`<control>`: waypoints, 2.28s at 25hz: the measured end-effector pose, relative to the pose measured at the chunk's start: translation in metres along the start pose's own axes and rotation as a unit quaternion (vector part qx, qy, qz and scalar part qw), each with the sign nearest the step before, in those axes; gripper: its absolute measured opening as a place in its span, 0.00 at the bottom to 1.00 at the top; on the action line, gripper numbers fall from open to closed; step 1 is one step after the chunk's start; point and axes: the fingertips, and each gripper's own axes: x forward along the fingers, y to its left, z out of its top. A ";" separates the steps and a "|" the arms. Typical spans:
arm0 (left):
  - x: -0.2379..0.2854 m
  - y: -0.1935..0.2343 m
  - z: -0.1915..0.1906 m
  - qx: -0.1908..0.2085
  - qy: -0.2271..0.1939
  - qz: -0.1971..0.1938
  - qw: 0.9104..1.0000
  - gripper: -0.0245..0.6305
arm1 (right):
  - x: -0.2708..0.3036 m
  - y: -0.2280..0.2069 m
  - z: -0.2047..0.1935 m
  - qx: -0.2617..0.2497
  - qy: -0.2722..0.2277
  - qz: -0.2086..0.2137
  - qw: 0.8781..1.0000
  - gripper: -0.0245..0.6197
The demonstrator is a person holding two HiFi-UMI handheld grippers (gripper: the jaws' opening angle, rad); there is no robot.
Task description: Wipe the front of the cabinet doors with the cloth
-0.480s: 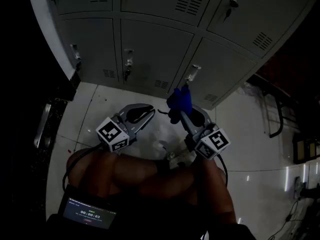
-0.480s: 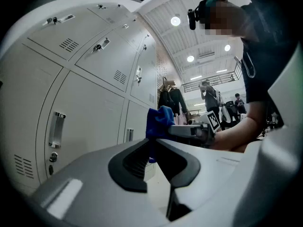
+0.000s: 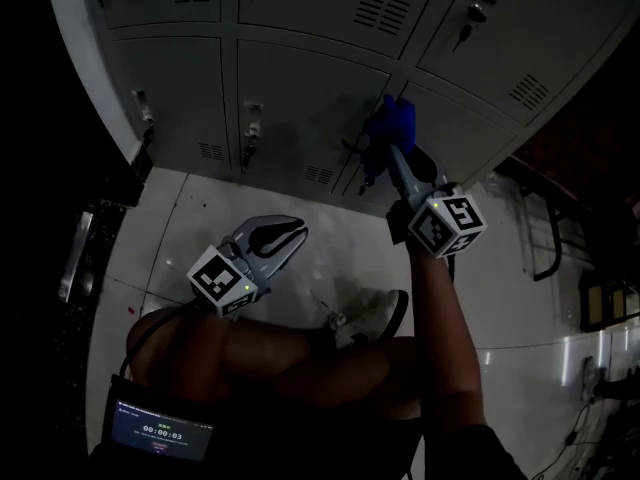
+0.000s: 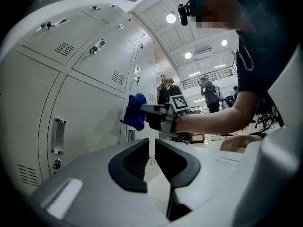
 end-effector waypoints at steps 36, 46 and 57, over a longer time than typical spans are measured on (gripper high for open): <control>0.006 -0.003 -0.011 0.012 0.019 -0.014 1.000 0.11 | -0.085 -0.180 0.026 -0.028 0.034 -0.216 0.975 0.16; 0.006 -0.004 -0.009 0.010 0.018 -0.016 1.000 0.11 | -0.135 -0.226 0.026 0.002 0.032 -0.277 0.960 0.16; 0.006 -0.003 -0.007 0.011 0.015 -0.015 1.000 0.11 | -0.134 -0.176 0.010 -0.010 0.035 -0.241 0.970 0.16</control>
